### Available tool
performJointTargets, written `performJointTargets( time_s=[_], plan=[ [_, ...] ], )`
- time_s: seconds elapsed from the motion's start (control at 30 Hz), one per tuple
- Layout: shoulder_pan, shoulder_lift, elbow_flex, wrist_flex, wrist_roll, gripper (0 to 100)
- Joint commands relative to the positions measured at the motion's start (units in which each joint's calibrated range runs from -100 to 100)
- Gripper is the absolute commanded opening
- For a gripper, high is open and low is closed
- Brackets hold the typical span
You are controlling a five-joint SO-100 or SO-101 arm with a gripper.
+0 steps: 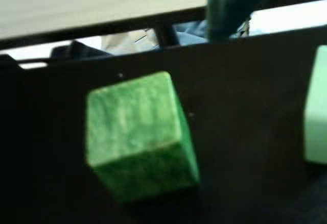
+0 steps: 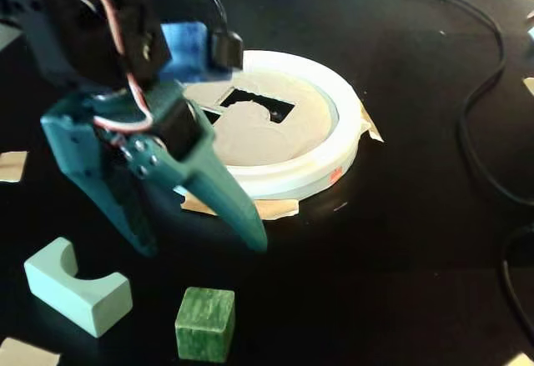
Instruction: Pick up the square block and drop it in corresponding square shaped hole
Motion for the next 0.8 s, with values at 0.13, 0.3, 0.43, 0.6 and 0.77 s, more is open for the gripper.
performJointTargets(
  time_s=[0.13, 0.3, 0.43, 0.6, 0.77],
  plan=[
    [0.1, 9.1, -9.2, 1.8, 0.3, 88],
    [-1.2, 12.1, -9.2, 1.2, 0.4, 88],
    [-1.3, 14.5, -9.2, 0.7, 0.4, 88],
    [-0.8, 14.9, -9.2, 0.6, 0.4, 87],
    [-0.4, 14.9, -9.2, 0.6, 0.4, 87]
  ],
)
